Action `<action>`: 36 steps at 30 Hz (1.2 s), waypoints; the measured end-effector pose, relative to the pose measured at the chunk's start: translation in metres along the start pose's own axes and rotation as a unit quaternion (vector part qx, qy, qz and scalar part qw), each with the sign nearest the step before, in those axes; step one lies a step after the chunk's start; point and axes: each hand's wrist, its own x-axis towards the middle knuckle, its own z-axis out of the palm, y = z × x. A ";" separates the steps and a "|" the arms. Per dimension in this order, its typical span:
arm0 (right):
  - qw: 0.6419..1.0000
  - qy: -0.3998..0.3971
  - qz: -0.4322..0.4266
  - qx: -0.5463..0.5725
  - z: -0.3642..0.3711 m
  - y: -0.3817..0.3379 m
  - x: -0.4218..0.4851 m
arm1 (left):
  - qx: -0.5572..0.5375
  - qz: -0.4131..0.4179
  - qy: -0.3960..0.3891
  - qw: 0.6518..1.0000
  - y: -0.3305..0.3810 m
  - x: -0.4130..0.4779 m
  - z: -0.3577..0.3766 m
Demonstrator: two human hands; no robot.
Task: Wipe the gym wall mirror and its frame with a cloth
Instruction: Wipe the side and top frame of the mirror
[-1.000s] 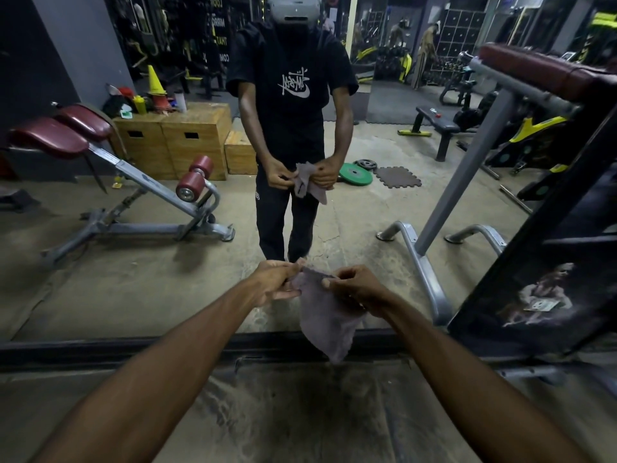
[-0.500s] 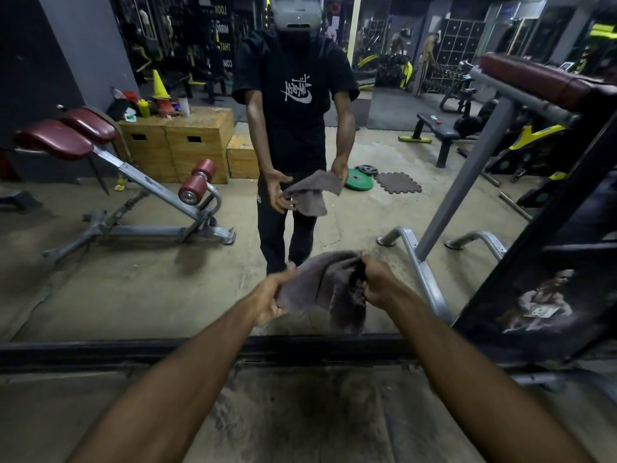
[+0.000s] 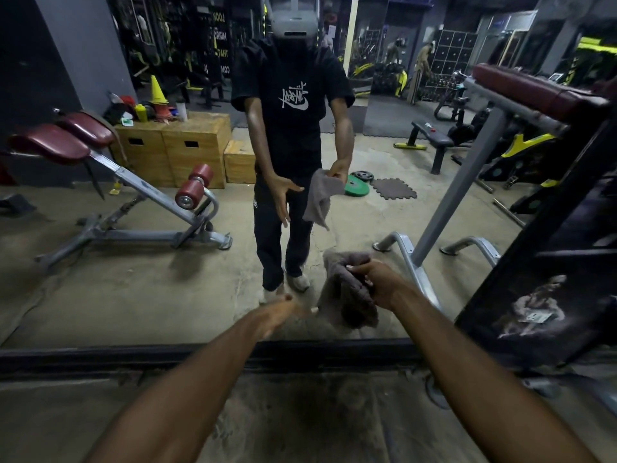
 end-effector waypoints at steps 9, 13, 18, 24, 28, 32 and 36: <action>1.000 -0.011 -0.018 0.020 -0.034 -0.001 -0.004 | -0.306 0.036 -0.085 0.948 0.012 -0.004 0.018; 0.995 0.072 -0.032 -0.054 -0.054 0.008 -0.004 | -0.347 0.073 -0.094 0.930 0.023 -0.009 -0.002; 0.991 0.106 -0.038 -0.073 -0.049 0.012 -0.004 | -0.099 -0.023 -0.049 0.994 0.032 -0.020 -0.007; 0.994 0.086 -0.063 0.024 -0.027 0.002 -0.002 | -0.161 -0.053 -0.048 0.984 0.018 -0.025 0.017; 0.998 0.048 -0.044 0.024 -0.025 -0.004 -0.007 | -0.095 -0.047 -0.002 0.994 0.018 -0.016 0.035; 0.997 0.006 -0.048 0.052 -0.035 -0.004 -0.009 | -0.108 -0.079 0.031 0.991 0.018 -0.007 0.034; 0.997 -0.004 -0.044 0.062 -0.047 0.004 -0.007 | -0.156 -0.103 -0.067 0.980 0.011 -0.009 0.032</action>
